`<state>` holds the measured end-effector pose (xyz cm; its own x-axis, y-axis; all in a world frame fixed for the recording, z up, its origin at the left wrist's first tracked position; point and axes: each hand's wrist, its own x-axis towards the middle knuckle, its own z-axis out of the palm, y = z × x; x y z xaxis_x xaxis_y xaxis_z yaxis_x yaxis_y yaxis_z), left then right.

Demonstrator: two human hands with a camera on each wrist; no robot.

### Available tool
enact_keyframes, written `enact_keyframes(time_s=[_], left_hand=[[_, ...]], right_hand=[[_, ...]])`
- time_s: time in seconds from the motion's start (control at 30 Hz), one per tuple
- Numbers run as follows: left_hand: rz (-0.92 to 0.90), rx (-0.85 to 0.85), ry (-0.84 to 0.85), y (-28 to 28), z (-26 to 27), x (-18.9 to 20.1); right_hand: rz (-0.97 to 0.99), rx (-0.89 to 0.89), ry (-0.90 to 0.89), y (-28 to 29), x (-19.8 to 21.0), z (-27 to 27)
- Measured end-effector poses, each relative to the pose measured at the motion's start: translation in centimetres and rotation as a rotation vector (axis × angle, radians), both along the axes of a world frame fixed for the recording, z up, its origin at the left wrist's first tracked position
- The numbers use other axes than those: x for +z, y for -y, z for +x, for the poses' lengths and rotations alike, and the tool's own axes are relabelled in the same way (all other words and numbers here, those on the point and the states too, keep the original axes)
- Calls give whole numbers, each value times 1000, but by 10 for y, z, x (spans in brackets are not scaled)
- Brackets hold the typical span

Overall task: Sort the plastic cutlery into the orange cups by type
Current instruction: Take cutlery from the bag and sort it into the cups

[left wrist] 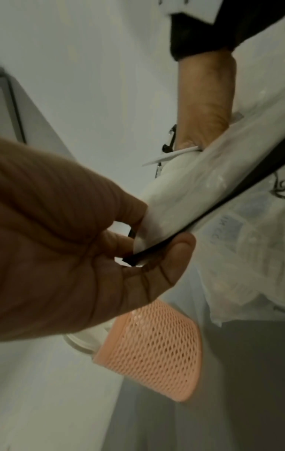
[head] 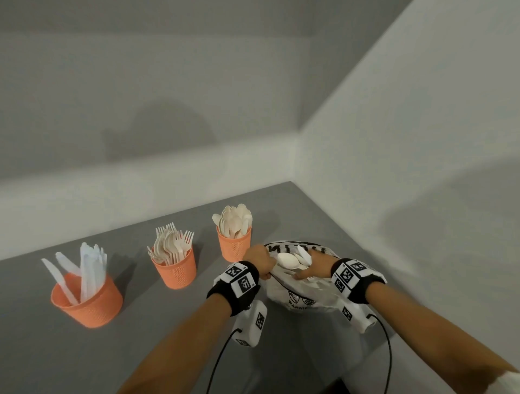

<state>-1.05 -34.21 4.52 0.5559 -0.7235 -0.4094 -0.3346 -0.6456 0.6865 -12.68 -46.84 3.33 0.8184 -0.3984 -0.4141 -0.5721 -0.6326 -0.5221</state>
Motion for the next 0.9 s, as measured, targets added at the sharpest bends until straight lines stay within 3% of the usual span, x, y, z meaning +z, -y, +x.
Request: enact_keyframes(time_s=[0.3,0.5,0.63,0.77,0.83,0.9], left_hand=[[-117,7,-173,-6,-1,7],[-138,-45,-120,-12,-3,8],[-193,-108,103,-13,-1,4],[-590,218,157,-22,-3,10],[-643,335,54,-29,-2,13],[-634,414,-158,-40,3,11]], right_hand=[[-91,-133,265,-17,17,-1],[-50,-315,462,-24,17,5],[83,-446,740,-26,44,18],[188,-553,941,-26,77,35],[282,-636,1026,-26,87,43],[395,-702,1082,-32,95,52]])
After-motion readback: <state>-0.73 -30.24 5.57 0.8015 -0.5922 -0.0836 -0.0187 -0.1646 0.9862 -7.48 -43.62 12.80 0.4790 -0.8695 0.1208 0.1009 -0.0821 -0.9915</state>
